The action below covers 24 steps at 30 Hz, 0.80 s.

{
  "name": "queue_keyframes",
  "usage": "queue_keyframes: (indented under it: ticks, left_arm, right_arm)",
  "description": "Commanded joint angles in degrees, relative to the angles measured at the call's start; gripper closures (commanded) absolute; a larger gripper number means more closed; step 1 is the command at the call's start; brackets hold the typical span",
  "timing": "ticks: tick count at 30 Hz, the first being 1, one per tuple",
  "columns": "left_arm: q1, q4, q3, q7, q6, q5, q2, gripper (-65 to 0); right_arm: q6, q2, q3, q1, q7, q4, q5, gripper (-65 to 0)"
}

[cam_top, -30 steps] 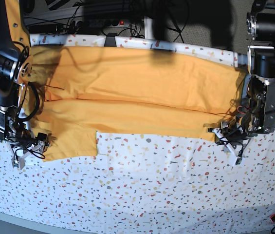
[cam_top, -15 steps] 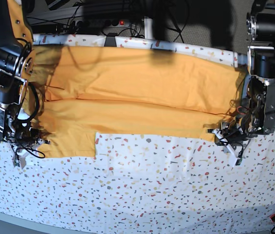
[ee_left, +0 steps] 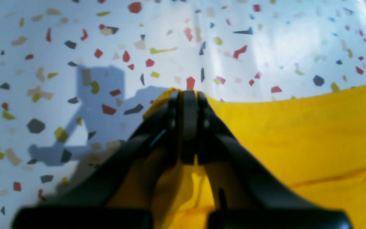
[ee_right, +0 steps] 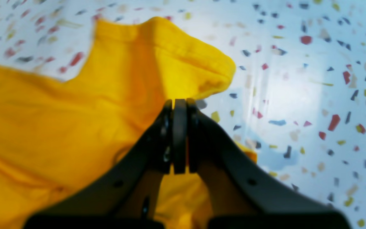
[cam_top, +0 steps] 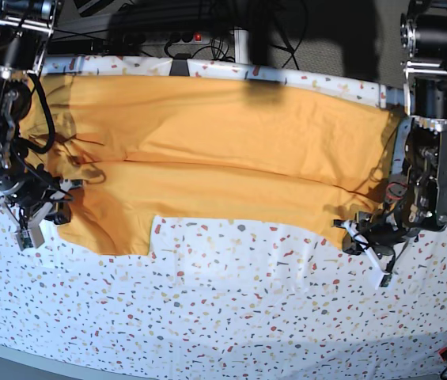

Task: Fold the T-shirt properly
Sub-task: 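Fold the shirt's folded edge over toward the collar with both grippers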

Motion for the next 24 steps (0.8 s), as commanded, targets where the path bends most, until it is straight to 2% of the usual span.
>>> queue_keyframes:
  ticks: [1,4,9,11,16,24]
  left_arm:
    - [0.0,3.3,-0.3,-1.1,-0.2,-0.7,-0.9,0.0]
    - [5.0,11.3,-0.3,-0.9,0.1,-0.7,-1.8,0.0]
    - [11.4,23.8,-0.3,1.3,3.6,-0.7,-5.1,0.0]
    - [13.1,27.8,-0.3,2.3,4.6,0.0,-6.7,0.0]
    - [17.1,35.9,-0.3,6.0,5.2,2.0,-9.1,0.0]
    - [25.0,41.7,-0.3,7.2,5.2,6.1,-9.2,0.0]
  right_arm:
    - [0.2,1.0,0.7,-1.3,0.9,4.1,0.5,0.0]
    - [0.2,0.9,2.6,-8.2,0.8,12.6,0.7,0.0]
    - [0.2,0.8,8.0,-16.9,0.4,22.3,0.9,0.0]
    - [0.2,0.8,10.8,-19.8,-0.4,24.9,3.2,0.0]
    - [0.2,0.8,18.2,-26.0,-0.9,28.3,8.0,0.0]
    - [0.2,0.8,28.2,-33.4,-4.4,28.5,16.4,0.0]
